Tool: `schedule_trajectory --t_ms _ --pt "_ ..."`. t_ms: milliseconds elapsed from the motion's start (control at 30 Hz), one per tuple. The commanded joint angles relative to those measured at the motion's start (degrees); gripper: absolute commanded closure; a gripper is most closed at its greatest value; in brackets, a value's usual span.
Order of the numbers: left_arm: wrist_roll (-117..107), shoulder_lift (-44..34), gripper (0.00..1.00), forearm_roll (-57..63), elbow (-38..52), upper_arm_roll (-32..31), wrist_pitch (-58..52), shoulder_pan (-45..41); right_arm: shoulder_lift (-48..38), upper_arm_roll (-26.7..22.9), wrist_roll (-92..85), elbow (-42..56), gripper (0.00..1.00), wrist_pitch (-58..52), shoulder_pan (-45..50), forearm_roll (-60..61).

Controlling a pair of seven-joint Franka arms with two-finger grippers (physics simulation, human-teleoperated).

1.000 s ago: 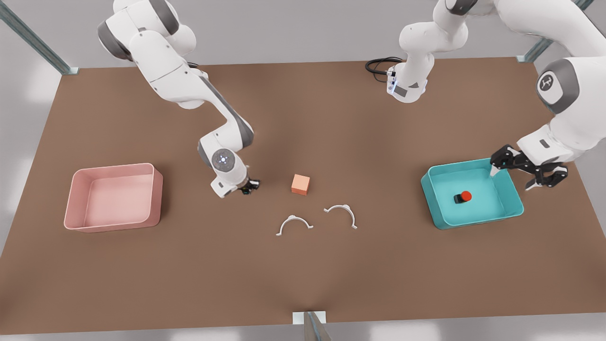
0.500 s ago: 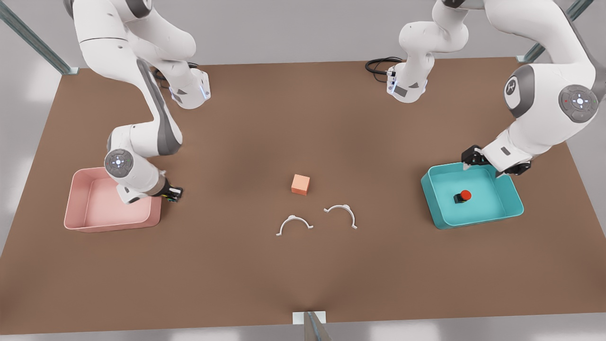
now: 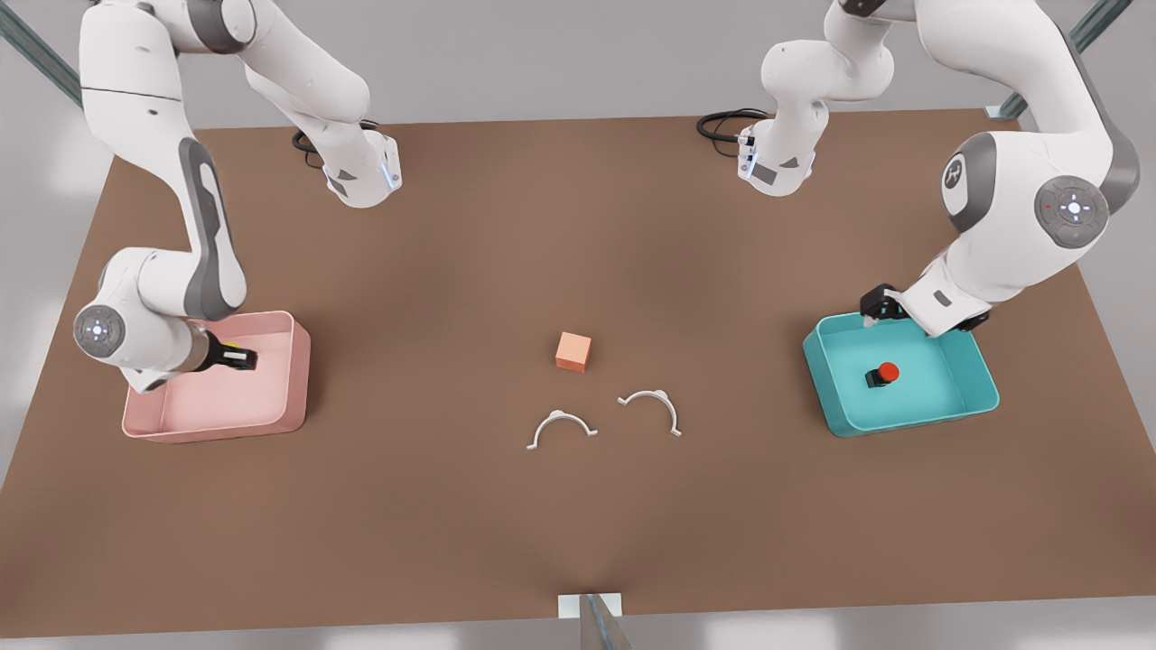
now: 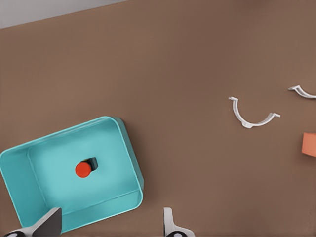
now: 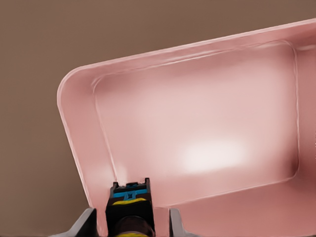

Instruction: Place the red button in the blue storage box with the left arm, and place the yellow button in the pink storage box with the right arm

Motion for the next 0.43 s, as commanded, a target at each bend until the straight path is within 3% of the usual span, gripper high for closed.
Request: schedule_trajectory --t_ms 0,100,233,300,400 --pt "-5.51 -0.06 0.00 0.02 0.03 0.00 -0.19 0.11 0.58 -0.04 -20.31 0.25 0.00 -0.10 -0.15 -0.36" --pt "-5.42 -0.23 0.00 0.02 0.12 0.00 -0.98 0.11 -0.55 0.93 -20.05 3.15 0.00 -0.89 0.55 -0.45" --pt "-5.42 -0.23 0.00 0.02 0.29 0.00 -1.16 0.11 -1.79 19.73 -5.99 26.79 0.00 -16.09 0.91 -0.27" --pt "-5.25 -0.23 0.00 0.02 0.29 0.00 -1.16 0.11 -2.93 24.66 -0.63 29.00 0.00 -20.13 0.55 -0.09" --pt "-5.07 -0.14 0.00 0.11 0.38 0.00 -1.16 0.20 -3.37 26.94 5.43 29.25 0.00 -20.66 0.91 0.08"
